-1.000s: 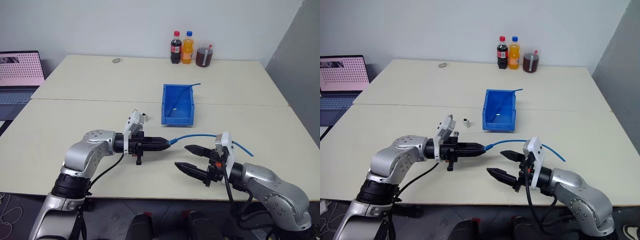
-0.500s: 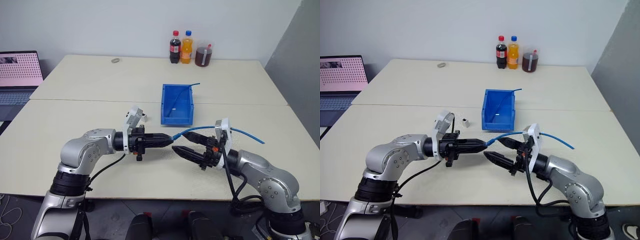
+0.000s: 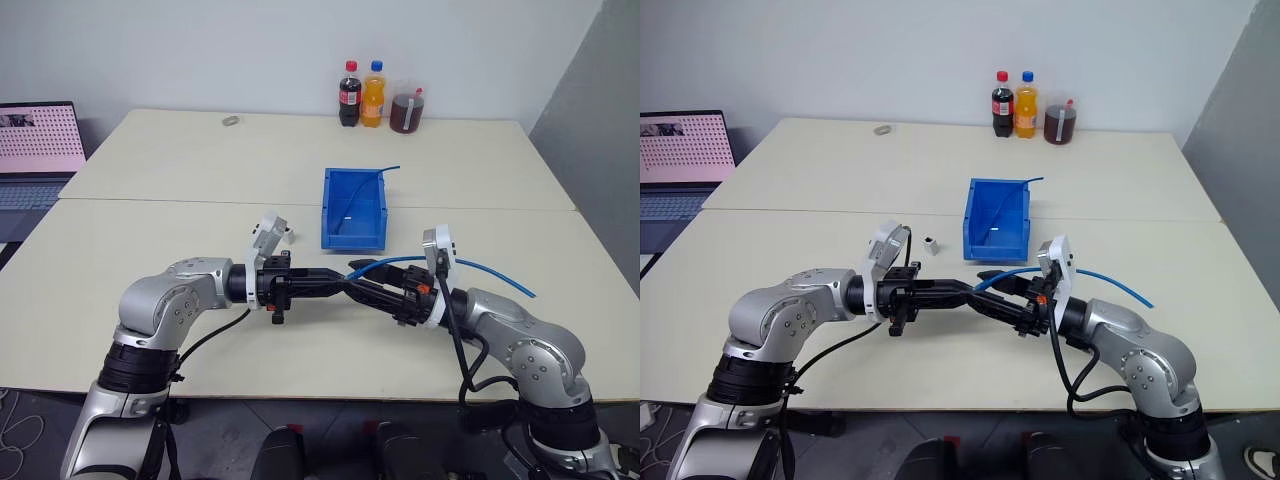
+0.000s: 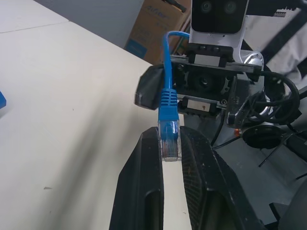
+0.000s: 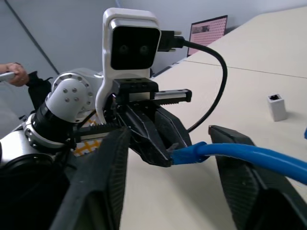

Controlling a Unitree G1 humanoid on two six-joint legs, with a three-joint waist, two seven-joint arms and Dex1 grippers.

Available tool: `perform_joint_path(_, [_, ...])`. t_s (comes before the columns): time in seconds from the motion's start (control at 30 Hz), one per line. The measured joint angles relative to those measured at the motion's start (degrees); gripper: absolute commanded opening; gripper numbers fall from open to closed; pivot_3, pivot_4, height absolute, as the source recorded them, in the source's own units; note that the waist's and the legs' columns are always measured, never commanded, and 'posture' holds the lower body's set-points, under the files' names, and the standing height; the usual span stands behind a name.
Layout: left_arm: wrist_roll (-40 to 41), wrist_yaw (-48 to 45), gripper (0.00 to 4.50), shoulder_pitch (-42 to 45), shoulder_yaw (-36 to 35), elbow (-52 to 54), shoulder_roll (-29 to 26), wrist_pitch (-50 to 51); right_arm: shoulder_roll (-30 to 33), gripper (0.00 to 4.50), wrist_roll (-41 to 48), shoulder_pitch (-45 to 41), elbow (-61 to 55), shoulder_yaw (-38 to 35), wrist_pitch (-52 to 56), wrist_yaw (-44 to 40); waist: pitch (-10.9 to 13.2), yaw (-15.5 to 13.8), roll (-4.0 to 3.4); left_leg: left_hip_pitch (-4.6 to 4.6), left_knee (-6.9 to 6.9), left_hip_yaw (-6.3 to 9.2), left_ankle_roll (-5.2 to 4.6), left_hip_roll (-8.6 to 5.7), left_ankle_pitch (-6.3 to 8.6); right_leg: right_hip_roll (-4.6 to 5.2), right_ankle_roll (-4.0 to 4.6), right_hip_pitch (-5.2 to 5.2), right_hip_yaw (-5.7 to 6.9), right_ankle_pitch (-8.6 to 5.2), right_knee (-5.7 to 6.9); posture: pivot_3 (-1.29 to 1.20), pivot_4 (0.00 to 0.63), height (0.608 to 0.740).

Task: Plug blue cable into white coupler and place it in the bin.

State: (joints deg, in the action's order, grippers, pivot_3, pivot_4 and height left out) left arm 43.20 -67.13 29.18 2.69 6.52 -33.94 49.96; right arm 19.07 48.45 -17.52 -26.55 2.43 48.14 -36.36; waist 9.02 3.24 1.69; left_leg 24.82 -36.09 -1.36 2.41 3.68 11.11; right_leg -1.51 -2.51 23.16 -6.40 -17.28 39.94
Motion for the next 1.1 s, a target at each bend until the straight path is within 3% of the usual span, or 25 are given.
perform_joint_path(0.27, [0.72, -2.13, 0.24, 0.0, 0.38, 0.08, -0.39, 0.02, 3.07, 0.09, 1.29, -1.58, 0.72, -0.26, 1.36, -2.54, 0.02, 0.0, 0.0, 0.0, 0.01, 0.0, 0.0, 0.0, 0.0, 0.0, 0.0, 0.01, 0.0, 0.0, -0.01, 0.0, 0.15, 0.74])
perform_joint_path(0.63, [-0.06, -2.11, 0.24, 0.01, 0.59, 0.21, 0.12, -1.48, 4.43, 0.08, 1.95, -2.82, 1.7, -0.1, 1.87, -4.13, 0.03, 0.0, 0.0, 0.0, 0.01, 0.0, 0.0, 0.0, 0.0, 0.0, 0.01, 0.01, 0.0, -0.01, -0.01, 0.0, 0.15, 0.74])
perform_joint_path(0.7, [-0.92, -2.11, 0.94, -0.09, 0.94, 0.32, 0.11, -2.87, 4.47, 0.08, 1.95, -2.84, 2.03, -0.08, 1.87, -4.13, 0.03, 0.0, 0.0, 0.0, 0.01, 0.0, 0.0, 0.0, 0.0, 0.0, 0.01, 0.01, 0.0, 0.0, -0.01, 0.0, 0.15, 0.74])
perform_joint_path(0.77, [-1.76, -2.01, 1.13, -0.33, 1.18, 0.36, 0.1, -4.25, 4.46, 0.08, 1.86, -2.84, 2.19, 0.01, 1.86, -4.12, 0.03, 0.0, 0.0, 0.0, 0.02, 0.0, 0.0, 0.0, 0.0, 0.0, 0.01, 0.01, 0.0, 0.0, -0.01, 0.0, 0.15, 0.74])
perform_joint_path(0.87, [-2.75, -1.62, 1.88, -0.73, 1.23, 0.39, -0.14, -5.52, 4.29, 0.08, 1.57, -2.84, 2.21, 0.95, 1.55, -4.08, 0.03, 0.01, 0.0, 0.0, 0.02, 0.0, 0.0, 0.0, 0.0, 0.0, 0.01, 0.01, -0.01, -0.01, -0.02, 0.0, 0.15, 0.74])
perform_joint_path(1.1, [-4.67, 1.44, 3.15, -5.64, -0.09, 2.41, -3.58, -6.7, 3.34, 0.08, -0.14, -2.83, 2.24, 1.69, -0.53, -4.17, 0.09, 0.09, -0.02, 0.0, 0.05, 0.0, 0.0, 0.02, 0.0, 0.0, 0.02, 0.04, -0.01, -0.01, -0.03, 0.0, 0.15, 0.74])
